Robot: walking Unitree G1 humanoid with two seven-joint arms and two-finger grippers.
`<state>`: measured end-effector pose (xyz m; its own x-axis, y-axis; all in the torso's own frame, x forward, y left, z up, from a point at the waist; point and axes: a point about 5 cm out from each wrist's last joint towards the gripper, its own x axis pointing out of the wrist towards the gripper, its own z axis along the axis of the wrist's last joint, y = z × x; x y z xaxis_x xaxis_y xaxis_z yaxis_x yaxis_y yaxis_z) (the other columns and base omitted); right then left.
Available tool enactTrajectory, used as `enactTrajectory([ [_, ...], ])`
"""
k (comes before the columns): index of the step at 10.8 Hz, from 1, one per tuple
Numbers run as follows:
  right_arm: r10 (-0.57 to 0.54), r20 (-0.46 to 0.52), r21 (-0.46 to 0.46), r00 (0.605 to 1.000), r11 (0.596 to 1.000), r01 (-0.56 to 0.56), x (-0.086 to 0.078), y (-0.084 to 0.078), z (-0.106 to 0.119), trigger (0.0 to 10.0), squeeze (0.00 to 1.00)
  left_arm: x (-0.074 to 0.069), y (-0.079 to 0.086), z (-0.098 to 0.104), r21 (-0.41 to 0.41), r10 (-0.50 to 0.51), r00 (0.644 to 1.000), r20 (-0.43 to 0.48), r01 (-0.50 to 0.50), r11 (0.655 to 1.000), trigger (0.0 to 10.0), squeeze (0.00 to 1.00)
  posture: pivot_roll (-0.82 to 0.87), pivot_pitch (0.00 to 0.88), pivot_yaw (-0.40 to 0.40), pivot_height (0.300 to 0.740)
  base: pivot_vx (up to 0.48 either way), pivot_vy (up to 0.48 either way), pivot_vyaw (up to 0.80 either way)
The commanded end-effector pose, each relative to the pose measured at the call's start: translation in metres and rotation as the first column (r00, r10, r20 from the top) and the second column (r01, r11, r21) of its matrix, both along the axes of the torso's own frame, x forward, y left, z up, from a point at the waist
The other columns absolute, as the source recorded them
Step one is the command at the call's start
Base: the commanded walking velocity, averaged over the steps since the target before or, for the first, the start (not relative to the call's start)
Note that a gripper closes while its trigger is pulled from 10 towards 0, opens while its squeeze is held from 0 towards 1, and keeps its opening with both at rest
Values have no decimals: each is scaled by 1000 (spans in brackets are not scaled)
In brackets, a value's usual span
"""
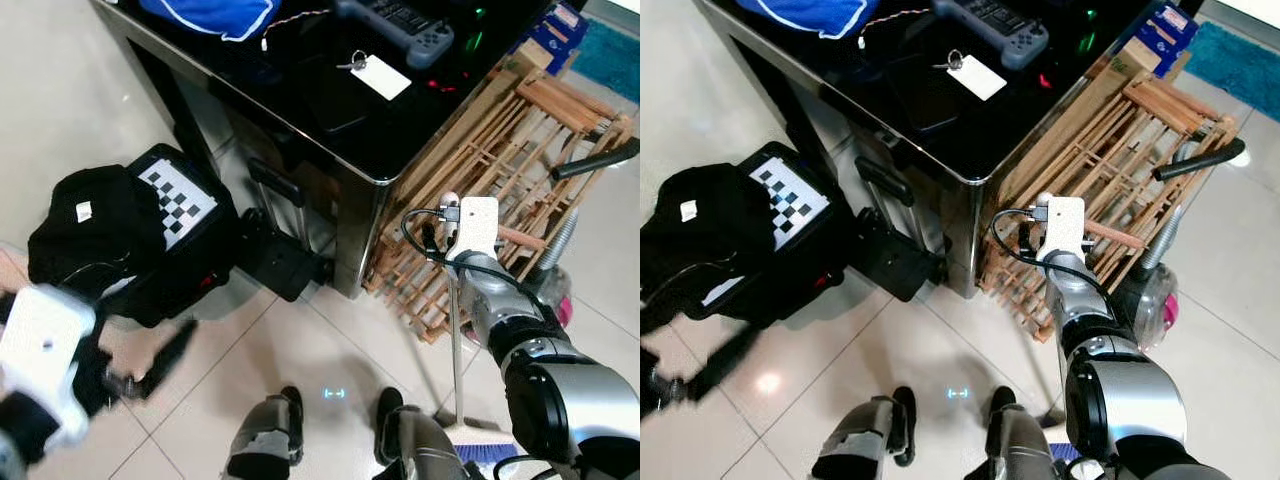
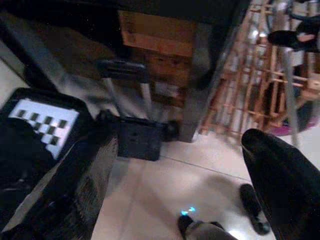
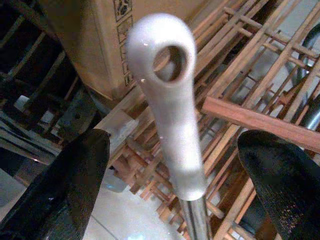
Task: Sweep floor
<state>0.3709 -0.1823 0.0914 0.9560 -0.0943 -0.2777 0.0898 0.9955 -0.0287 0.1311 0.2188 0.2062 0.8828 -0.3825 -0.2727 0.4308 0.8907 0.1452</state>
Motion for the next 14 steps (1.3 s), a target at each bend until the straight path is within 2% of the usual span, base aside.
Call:
enactTrajectory([
  [1,-14,-44,27,999,1000,15,-5,-1,-10,10000,0,-7,-1,3,3,-35,999,0,35,999,10000,0,419,344,74,740,0,0,0],
  [3,-44,-39,-3,998,999,44,-4,-5,-7,10000,0,-12,3,6,24,-45,999,-15,46,999,10000,0,443,339,88,740,0,0,0],
  [7,-105,-70,16,992,994,107,-8,-11,-13,10000,0,-23,6,13,101,-137,989,-48,141,985,10000,0,474,342,124,740,0,0,0],
  [10,-127,-60,19,990,992,128,-6,-17,-9,10000,0,-30,9,22,110,-159,986,-59,165,980,10000,0,461,355,156,740,0,0,0],
  [14,-122,-46,-13,992,993,121,-2,-19,-1,10000,0,-30,9,28,105,-162,985,-57,167,980,10000,0,448,405,150,740,0,0,0],
])
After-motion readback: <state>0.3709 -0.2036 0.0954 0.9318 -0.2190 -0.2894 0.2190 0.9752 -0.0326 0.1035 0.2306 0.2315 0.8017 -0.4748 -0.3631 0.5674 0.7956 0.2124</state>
